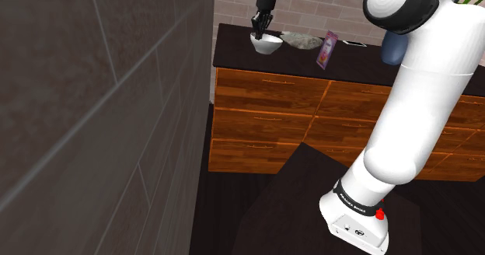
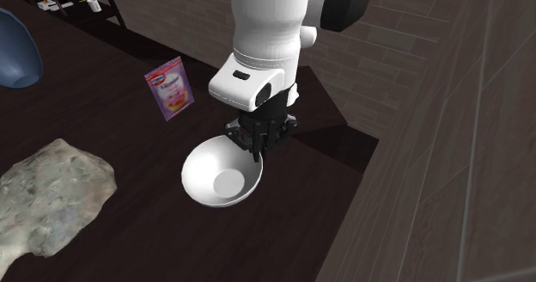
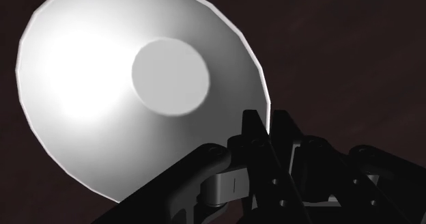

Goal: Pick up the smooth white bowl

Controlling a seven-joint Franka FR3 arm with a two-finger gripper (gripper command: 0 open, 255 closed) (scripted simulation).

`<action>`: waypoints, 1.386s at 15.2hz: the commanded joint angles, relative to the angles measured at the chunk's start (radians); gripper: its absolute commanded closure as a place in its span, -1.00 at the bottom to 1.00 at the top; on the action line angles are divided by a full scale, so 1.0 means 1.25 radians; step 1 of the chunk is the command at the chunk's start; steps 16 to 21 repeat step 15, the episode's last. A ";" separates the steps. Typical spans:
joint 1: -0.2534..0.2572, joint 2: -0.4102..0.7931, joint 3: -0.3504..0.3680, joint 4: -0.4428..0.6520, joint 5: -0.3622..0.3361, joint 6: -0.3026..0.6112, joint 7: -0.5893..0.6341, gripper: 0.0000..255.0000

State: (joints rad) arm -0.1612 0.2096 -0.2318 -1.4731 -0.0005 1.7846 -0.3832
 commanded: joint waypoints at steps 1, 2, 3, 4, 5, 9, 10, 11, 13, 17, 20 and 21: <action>-0.001 0.004 -0.001 0.023 0.001 -0.020 -0.002 1.00; -0.002 0.006 -0.001 0.037 0.002 -0.032 -0.002 1.00; -0.003 0.008 -0.001 0.051 0.002 -0.043 -0.003 1.00; -0.003 0.011 -0.001 0.066 0.003 -0.055 -0.004 1.00; -0.004 0.014 -0.001 0.081 0.004 -0.067 -0.005 1.00; -0.008 0.029 -0.002 0.146 0.008 -0.117 -0.008 1.00; -0.009 0.034 -0.002 0.163 0.009 -0.130 -0.009 1.00; -0.010 0.039 -0.003 0.182 0.010 -0.144 -0.010 1.00; -0.013 0.050 -0.003 0.220 0.013 -0.171 -0.012 1.00; -0.013 0.051 -0.003 0.223 0.013 -0.173 -0.012 1.00; -0.013 0.051 -0.003 0.223 0.013 -0.173 -0.012 1.00; -0.013 0.051 -0.003 0.223 0.013 -0.173 -0.012 1.00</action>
